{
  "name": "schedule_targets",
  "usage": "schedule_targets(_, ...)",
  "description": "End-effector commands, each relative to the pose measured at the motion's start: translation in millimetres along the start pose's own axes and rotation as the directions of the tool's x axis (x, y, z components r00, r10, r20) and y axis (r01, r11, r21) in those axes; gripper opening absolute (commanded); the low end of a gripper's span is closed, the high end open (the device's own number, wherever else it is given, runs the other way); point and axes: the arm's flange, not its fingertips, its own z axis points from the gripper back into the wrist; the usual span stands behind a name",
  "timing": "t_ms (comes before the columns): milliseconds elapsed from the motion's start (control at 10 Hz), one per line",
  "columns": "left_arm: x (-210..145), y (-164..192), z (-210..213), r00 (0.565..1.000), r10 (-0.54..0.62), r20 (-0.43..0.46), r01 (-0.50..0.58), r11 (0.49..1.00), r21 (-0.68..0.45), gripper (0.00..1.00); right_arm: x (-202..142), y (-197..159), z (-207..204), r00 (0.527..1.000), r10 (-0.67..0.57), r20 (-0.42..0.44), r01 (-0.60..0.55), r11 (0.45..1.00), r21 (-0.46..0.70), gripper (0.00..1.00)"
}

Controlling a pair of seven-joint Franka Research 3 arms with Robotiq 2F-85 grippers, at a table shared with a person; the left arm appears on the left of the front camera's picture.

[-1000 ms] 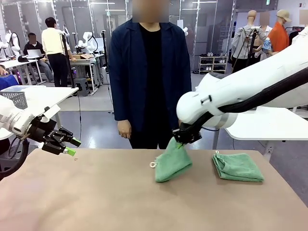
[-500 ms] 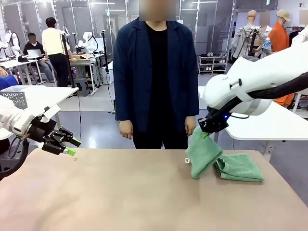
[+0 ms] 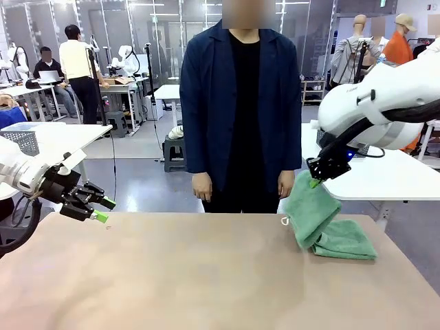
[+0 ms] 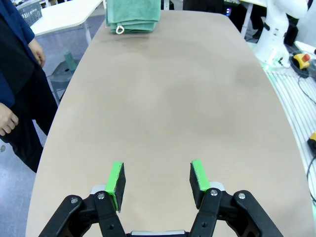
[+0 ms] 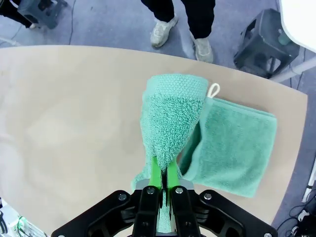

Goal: Fold the towels and place them in the basket.
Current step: Stack the folded Towel with hook on the right side of the table.

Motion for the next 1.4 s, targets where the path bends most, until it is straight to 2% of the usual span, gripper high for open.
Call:
schedule_targets(0,2,0,1,1.000,-0.004,0.000,0.004,1.000,0.002,0.68,3,-21,12,1.000,-0.005,-0.004,0.005,0.999,0.043,0.05)
schedule_targets(300,2,0,1,1.000,-0.004,0.000,0.004,1.000,0.002,0.68,5,-40,13,1.000,-0.021,0.002,0.021,1.000,0.010,0.05)
schedule_targets(400,2,0,1,1.000,-0.004,0.000,0.004,1.000,0.002,0.68,6,-44,11,1.000,-0.020,0.016,0.020,0.999,-0.037,0.05)
schedule_targets(500,2,0,1,1.000,-0.004,0.000,0.004,1.000,0.002,0.68,3,-34,15,0.999,-0.040,0.000,0.040,0.999,-0.004,0.05)
schedule_targets(1100,2,0,1,1.000,-0.004,0.000,0.004,1.000,0.002,0.68,3,-34,15,0.999,-0.040,0.000,0.040,0.999,-0.004,0.05)
schedule_targets(1300,2,0,1,1.000,-0.004,0.000,0.004,1.000,0.002,0.68,4,-48,10,0.999,-0.034,-0.024,0.033,0.999,-0.012,0.05)
